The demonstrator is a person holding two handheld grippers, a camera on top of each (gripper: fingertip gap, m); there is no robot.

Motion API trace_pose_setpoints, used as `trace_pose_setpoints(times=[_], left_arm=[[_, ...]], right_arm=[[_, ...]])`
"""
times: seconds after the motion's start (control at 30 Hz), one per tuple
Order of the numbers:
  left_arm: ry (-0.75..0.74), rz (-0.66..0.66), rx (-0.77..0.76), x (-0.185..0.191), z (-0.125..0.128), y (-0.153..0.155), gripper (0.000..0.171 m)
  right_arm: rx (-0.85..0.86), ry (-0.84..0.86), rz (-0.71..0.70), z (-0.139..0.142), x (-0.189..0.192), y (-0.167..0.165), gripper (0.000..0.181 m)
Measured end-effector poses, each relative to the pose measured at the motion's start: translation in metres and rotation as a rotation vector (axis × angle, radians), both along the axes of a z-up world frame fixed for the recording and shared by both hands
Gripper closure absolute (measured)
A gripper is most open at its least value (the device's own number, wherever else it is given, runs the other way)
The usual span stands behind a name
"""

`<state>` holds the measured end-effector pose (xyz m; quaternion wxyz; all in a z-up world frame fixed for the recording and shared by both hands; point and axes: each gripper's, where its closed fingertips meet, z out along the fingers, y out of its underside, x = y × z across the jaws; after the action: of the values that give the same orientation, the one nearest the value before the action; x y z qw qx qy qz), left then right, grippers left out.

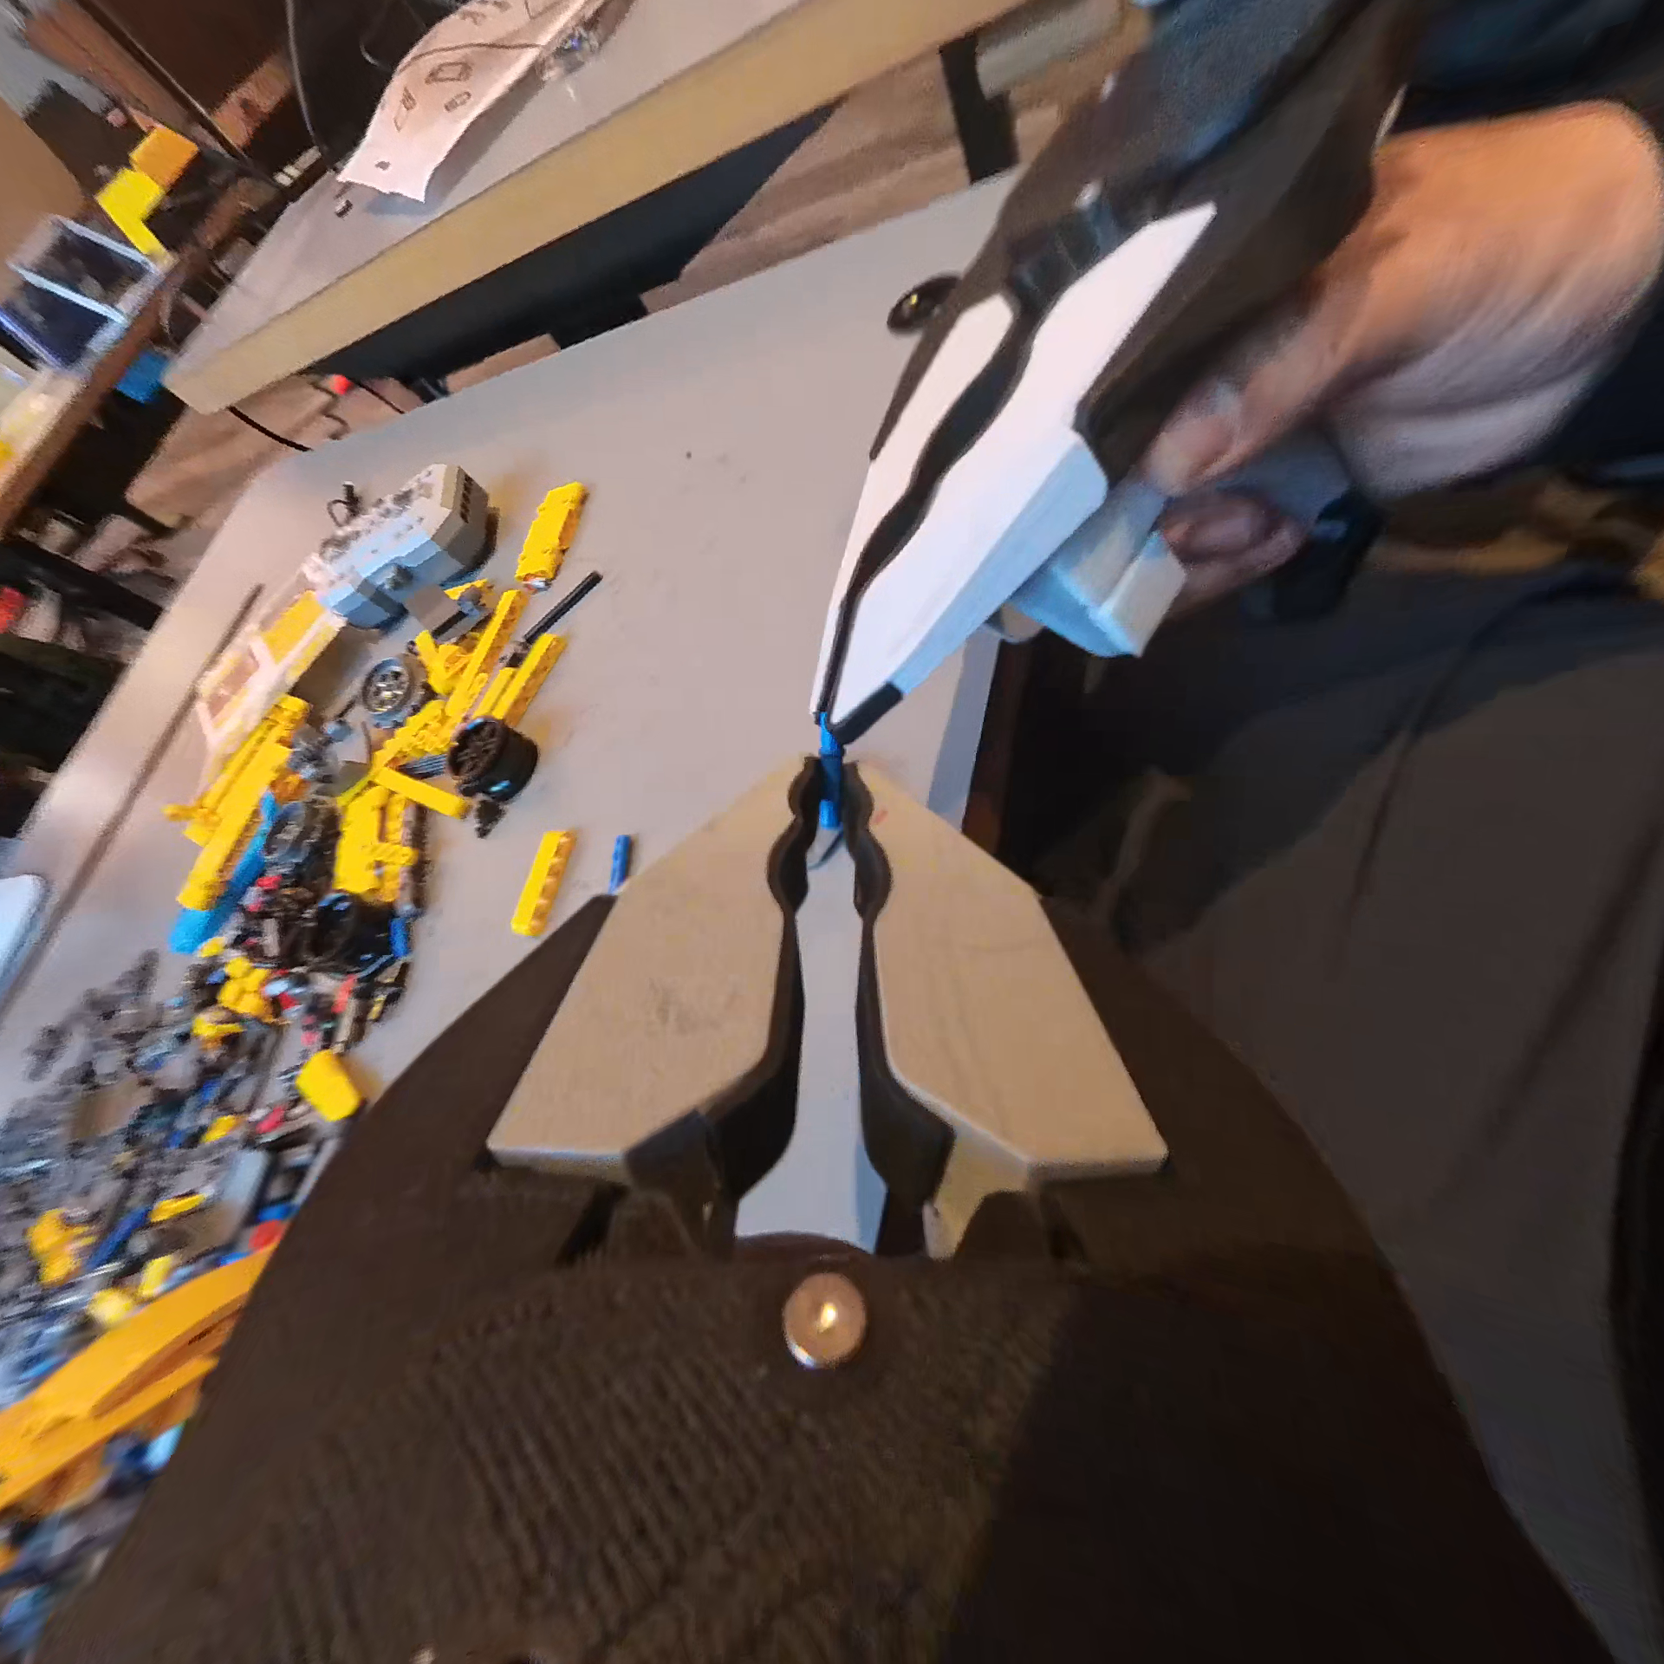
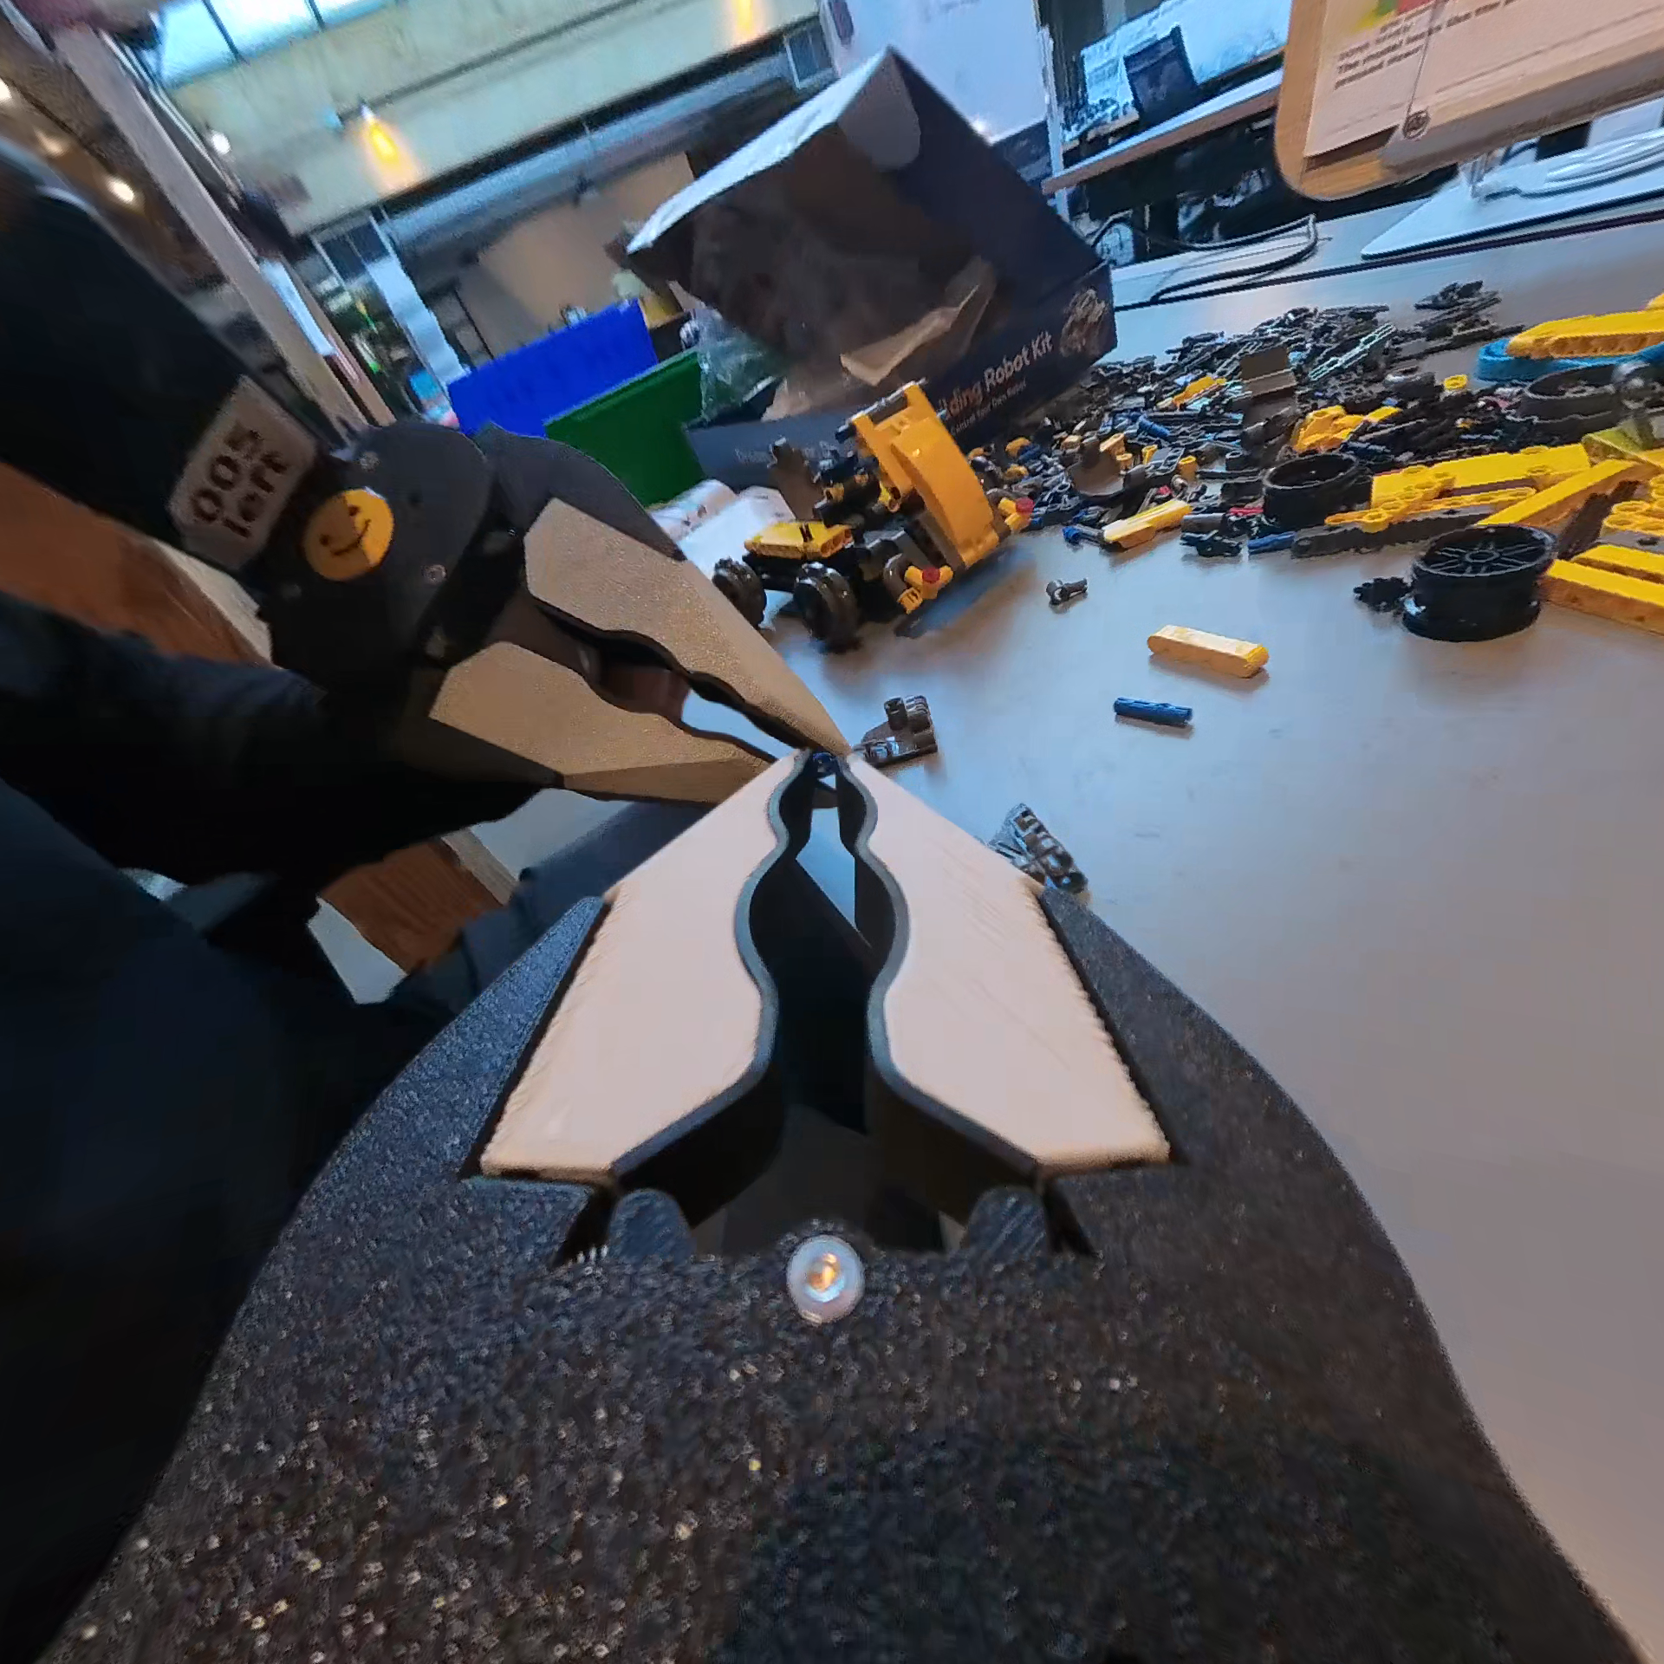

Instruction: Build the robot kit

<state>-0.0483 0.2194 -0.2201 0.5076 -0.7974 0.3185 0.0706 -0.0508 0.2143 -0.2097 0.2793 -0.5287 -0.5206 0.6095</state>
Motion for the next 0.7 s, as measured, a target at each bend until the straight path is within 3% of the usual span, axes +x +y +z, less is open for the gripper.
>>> trace_pose_setpoints(times=[0.33,0.7], left_arm=[[0.279,-0.096,0.082,-0.012,-0.008,-0.017,0.169],[0.241,-0.119,0.099,-0.02,-0.012,-0.025,0.169]], right_arm=[[0.219,-0.075,0.058,-0.01,-0.009,-0.018,0.176],[0.397,-0.12,0.13,-0.016,-0.023,-0.027,0.172]])
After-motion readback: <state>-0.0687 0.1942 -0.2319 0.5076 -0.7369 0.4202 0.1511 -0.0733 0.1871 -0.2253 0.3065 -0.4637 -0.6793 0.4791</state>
